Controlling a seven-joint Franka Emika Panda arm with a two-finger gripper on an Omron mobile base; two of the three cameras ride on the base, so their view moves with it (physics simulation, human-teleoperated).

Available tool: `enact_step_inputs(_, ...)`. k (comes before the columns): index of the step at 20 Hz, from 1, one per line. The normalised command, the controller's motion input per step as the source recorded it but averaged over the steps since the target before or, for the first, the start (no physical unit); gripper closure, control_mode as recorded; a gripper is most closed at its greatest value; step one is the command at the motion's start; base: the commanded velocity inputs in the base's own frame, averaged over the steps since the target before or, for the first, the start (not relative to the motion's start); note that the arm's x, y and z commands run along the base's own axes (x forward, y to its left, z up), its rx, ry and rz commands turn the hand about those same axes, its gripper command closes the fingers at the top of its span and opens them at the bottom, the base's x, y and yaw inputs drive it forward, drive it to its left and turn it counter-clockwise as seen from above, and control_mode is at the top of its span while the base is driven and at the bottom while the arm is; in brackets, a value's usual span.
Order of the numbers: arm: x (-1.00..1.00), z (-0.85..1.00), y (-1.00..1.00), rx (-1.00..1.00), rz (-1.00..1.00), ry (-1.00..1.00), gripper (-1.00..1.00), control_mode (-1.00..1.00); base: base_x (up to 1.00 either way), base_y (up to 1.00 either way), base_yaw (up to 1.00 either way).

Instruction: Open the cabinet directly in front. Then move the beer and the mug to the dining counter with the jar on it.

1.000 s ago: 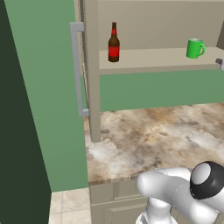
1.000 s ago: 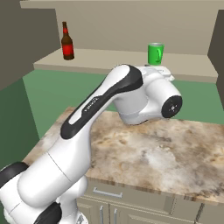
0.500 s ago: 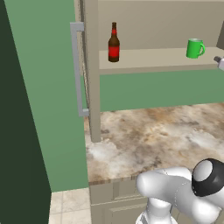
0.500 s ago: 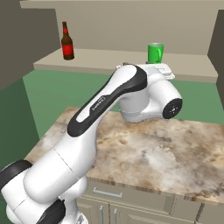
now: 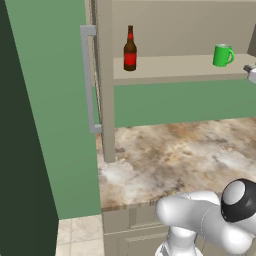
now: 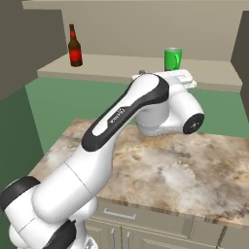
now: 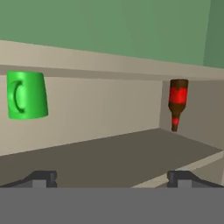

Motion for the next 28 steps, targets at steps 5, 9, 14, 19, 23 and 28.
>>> enact_step_inputs(5,0.1,0.0,-0.08,-0.05,0.0,0.03,-1.0,-1.0,0.0,0.0,0.0)
enact_step_inputs(9,0.07,0.0,-0.15,-0.07,0.0,0.07,-1.0,-1.0,0.0,0.0,0.0)
enact_step_inputs(14,0.15,0.03,-0.18,-0.03,0.0,0.12,-1.0,-1.0,0.0,0.0,0.0)
enact_step_inputs(19,0.23,0.05,-0.12,0.0,0.0,0.09,-1.0,-1.0,0.0,0.0,0.0)
enact_step_inputs(23,0.24,0.01,-0.02,0.0,0.0,0.05,-1.0,-1.0,0.0,0.0,0.0)
enact_step_inputs(28,0.21,0.0,-0.04,0.0,0.0,0.05,-1.0,-1.0,0.0,0.0,0.0)
